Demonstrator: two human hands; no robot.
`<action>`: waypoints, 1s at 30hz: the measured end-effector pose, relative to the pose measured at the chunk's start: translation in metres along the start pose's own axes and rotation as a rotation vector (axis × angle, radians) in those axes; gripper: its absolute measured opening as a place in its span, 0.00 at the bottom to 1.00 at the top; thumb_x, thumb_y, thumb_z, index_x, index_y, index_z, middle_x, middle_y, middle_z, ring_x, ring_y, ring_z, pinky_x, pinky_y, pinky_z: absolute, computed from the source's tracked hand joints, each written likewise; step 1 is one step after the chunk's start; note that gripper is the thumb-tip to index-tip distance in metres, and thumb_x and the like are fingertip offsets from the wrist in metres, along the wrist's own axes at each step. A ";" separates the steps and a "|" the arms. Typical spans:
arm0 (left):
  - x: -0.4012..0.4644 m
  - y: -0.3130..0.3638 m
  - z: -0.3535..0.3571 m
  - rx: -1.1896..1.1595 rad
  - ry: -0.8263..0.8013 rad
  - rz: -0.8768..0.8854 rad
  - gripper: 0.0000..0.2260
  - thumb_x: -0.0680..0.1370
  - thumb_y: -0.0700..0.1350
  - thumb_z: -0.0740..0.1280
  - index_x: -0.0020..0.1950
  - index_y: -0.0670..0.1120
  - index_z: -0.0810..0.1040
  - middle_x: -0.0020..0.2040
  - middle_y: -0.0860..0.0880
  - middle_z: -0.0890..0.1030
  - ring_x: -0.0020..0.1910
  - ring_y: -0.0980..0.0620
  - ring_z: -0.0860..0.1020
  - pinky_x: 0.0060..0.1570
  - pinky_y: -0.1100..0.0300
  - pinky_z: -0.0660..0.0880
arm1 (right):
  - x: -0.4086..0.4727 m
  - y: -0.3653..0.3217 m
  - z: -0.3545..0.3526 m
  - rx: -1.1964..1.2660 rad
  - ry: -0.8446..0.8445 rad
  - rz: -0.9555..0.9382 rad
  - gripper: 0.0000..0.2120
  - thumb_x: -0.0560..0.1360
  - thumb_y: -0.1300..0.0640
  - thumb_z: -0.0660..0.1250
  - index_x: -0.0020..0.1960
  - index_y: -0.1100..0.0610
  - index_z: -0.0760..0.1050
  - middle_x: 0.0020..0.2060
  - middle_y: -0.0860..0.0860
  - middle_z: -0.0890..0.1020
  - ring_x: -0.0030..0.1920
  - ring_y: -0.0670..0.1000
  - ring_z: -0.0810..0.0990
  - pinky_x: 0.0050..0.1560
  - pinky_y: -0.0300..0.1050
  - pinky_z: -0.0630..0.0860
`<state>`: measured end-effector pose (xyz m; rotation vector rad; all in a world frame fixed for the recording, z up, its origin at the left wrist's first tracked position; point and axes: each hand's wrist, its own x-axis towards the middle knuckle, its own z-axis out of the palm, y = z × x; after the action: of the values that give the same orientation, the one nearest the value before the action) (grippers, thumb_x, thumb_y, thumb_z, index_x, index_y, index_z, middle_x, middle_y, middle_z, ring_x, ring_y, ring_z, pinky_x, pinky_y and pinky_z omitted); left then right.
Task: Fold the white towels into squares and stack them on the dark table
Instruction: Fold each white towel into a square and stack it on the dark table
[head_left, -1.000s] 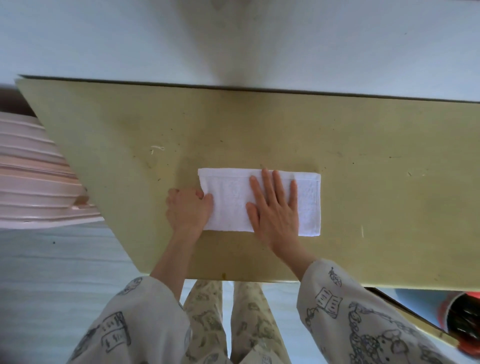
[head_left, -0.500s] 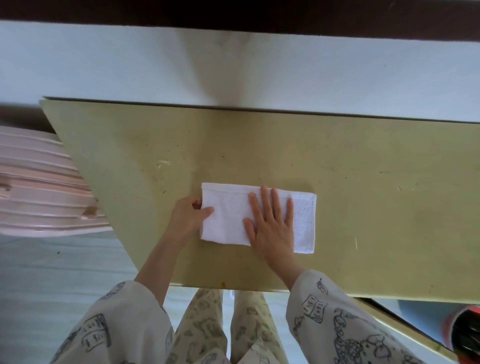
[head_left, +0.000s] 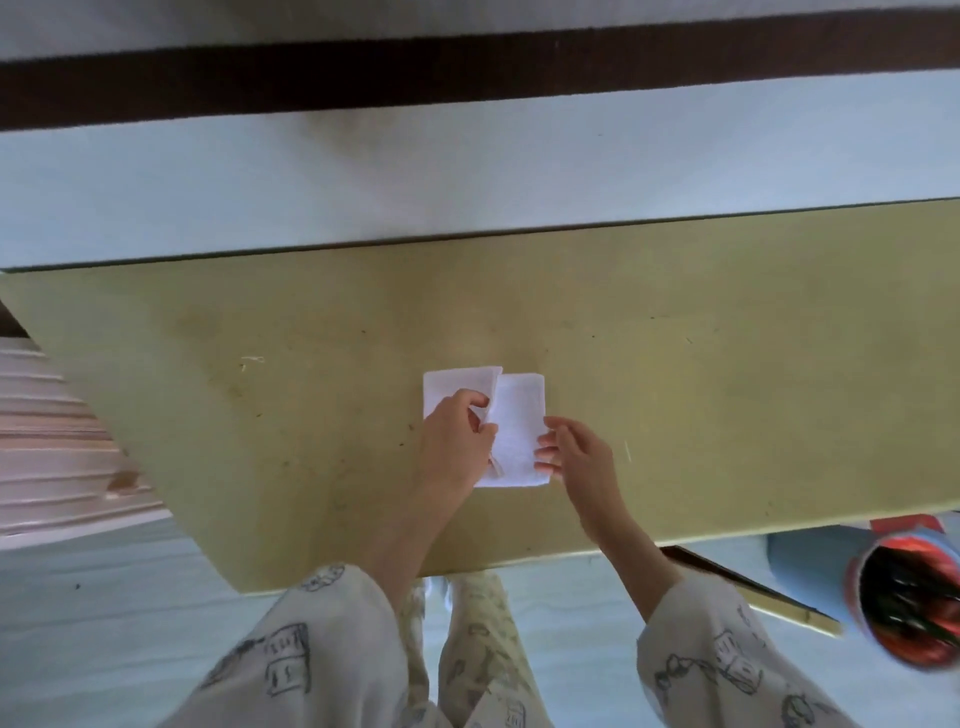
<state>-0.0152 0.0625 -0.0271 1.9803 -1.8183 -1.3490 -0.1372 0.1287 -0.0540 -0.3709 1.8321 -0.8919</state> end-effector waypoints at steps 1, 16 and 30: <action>0.001 0.001 0.007 0.024 -0.022 0.010 0.12 0.76 0.40 0.65 0.60 0.43 0.74 0.52 0.47 0.80 0.42 0.55 0.73 0.42 0.69 0.66 | -0.001 0.001 -0.003 0.011 -0.024 0.016 0.14 0.80 0.65 0.52 0.56 0.63 0.75 0.39 0.54 0.78 0.37 0.50 0.78 0.38 0.40 0.76; 0.008 0.013 0.051 0.065 -0.161 0.059 0.14 0.77 0.37 0.62 0.63 0.42 0.73 0.53 0.45 0.75 0.46 0.54 0.71 0.47 0.65 0.67 | 0.009 0.018 -0.008 -0.022 -0.060 0.062 0.14 0.78 0.66 0.54 0.52 0.60 0.78 0.37 0.48 0.80 0.40 0.49 0.79 0.50 0.49 0.77; 0.007 -0.002 0.034 -0.123 -0.115 0.087 0.15 0.79 0.34 0.57 0.62 0.44 0.75 0.51 0.46 0.78 0.44 0.51 0.77 0.53 0.52 0.77 | 0.011 0.010 -0.003 -0.150 0.015 0.064 0.08 0.75 0.57 0.65 0.50 0.61 0.79 0.41 0.54 0.82 0.44 0.55 0.80 0.48 0.48 0.76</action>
<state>-0.0371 0.0722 -0.0525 1.7758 -1.7985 -1.5363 -0.1434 0.1301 -0.0678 -0.3978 1.9199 -0.7178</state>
